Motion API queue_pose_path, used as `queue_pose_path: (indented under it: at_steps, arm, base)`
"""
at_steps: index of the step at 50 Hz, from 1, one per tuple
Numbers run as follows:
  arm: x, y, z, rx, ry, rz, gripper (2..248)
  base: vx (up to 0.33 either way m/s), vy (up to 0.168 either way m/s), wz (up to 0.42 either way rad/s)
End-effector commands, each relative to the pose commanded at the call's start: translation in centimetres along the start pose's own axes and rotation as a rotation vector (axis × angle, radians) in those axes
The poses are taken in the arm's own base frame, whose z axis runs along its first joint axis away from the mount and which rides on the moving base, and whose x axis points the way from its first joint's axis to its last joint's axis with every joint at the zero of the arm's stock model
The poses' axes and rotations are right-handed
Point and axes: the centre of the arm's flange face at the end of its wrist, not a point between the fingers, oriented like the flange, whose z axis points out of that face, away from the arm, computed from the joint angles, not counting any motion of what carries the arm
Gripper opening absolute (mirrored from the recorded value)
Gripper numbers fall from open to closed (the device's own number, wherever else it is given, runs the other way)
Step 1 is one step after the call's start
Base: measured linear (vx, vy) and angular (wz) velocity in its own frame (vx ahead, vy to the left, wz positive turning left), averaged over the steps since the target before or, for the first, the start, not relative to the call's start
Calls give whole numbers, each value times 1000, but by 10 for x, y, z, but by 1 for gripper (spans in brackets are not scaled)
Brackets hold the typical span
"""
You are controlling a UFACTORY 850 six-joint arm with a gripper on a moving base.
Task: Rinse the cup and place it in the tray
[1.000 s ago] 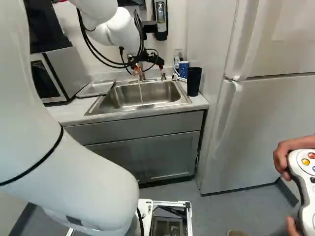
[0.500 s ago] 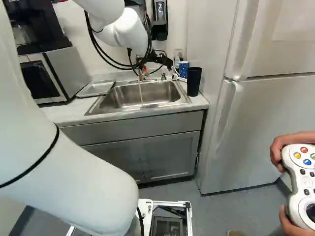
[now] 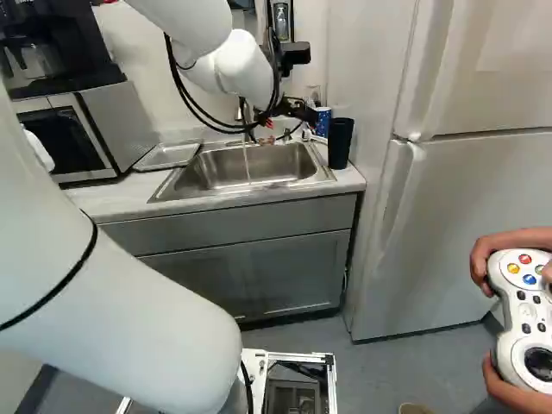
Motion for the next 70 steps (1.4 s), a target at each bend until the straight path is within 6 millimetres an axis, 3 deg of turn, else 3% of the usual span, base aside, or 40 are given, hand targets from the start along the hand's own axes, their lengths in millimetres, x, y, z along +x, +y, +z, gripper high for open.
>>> queue_pose_path:
  at_steps: [37,70]
  arm:
    - [-40,48,-11,-106,117,150,247]
    - [-61,61,13,-165,110,394,247]
  base:
    - [0,0,0]
    - [0,0,0]
